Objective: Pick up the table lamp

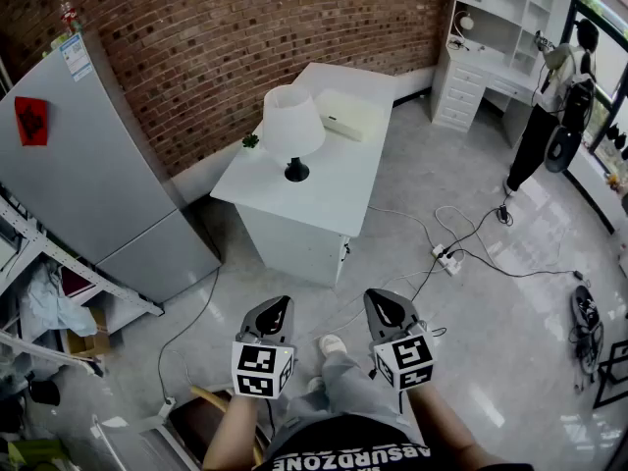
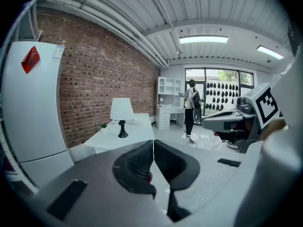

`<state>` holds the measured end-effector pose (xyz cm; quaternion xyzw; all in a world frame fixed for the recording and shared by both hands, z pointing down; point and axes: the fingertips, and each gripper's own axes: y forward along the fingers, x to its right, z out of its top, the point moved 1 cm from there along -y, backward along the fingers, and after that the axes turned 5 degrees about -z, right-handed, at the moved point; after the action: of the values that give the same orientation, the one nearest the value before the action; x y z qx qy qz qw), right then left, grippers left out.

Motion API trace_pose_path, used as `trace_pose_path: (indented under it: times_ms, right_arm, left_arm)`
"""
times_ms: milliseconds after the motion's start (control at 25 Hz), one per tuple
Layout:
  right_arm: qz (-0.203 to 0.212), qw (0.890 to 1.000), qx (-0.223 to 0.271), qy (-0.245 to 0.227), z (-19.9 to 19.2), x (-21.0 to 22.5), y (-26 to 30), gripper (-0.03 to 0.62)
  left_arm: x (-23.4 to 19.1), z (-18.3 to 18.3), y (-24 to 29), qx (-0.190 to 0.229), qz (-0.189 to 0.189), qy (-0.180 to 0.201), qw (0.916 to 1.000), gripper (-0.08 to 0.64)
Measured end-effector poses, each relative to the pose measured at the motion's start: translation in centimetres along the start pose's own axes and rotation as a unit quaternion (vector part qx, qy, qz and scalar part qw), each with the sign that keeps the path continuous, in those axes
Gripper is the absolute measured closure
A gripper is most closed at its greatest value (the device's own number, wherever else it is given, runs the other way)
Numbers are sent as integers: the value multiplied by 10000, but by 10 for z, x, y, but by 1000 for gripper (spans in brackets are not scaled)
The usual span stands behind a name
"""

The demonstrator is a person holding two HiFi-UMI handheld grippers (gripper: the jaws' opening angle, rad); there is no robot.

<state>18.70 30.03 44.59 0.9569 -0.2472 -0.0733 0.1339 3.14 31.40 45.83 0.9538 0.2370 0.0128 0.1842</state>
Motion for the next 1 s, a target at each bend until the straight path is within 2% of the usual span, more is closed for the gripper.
trace_pose_path:
  times_ms: [480,1000]
  right_arm:
    - [88,9999,145,30,13,1,9,595]
    - [179,9994,244,140,38,30,70,595]
  left_arm:
    - [-8,17,10,162,-74,-46,9998,551]
    - [-45,51,55,265,-22,-179,9995,551]
